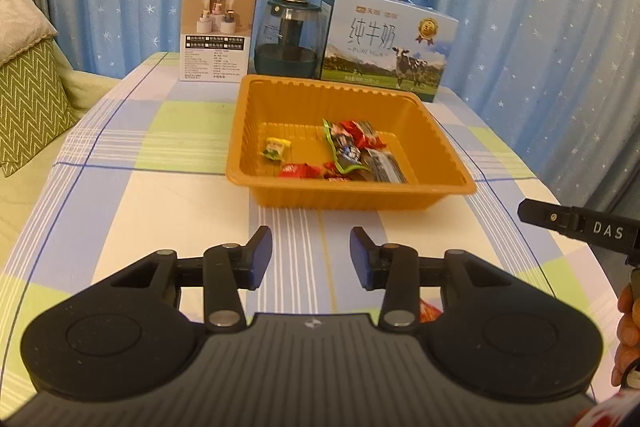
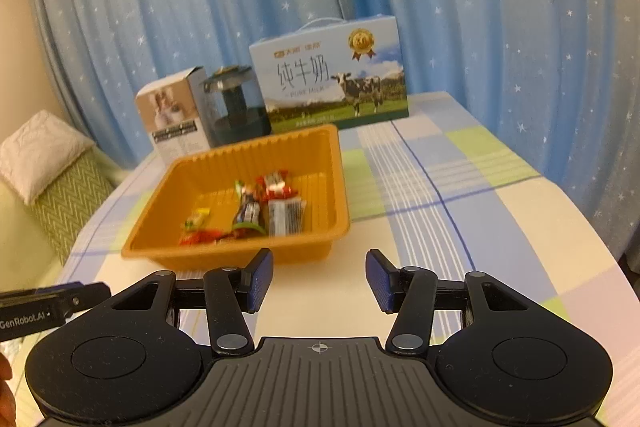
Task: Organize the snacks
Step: 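Move both tools back toward the remaining red and green candies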
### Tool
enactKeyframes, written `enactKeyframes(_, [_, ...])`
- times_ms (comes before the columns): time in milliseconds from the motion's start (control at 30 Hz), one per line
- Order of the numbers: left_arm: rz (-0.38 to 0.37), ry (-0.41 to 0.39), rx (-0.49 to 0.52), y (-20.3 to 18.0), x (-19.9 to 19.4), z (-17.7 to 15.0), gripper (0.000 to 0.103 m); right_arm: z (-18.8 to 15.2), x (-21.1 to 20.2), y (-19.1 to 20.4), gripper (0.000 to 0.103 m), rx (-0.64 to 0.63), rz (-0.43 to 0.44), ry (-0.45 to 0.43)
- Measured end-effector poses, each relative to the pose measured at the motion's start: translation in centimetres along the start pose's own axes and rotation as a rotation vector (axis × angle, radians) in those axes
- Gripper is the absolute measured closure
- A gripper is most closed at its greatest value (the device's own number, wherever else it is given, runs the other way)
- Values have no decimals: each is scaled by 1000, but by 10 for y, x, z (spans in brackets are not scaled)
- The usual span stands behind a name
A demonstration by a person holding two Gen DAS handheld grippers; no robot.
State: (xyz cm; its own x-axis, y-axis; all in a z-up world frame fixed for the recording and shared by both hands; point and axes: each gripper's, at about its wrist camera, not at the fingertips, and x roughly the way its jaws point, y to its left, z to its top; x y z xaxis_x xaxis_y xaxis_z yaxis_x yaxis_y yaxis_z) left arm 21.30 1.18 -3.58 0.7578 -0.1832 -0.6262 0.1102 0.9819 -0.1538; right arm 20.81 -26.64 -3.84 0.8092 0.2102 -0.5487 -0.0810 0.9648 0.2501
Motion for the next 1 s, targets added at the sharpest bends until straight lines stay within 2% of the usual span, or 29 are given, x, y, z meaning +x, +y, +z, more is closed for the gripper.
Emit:
enactKeyframes(500, [-45,73,41,-19,-24,-59,53,-56,-26,3,51,28,18,114])
enactKeyframes(833, [-19,90,24,-5,-23,-69,49,-75,-20,16,49,-1,39,163])
enactKeyframes(1000, [-13,93,4,3,-20,-71,43,-79,-14,20,49,-29,49,170])
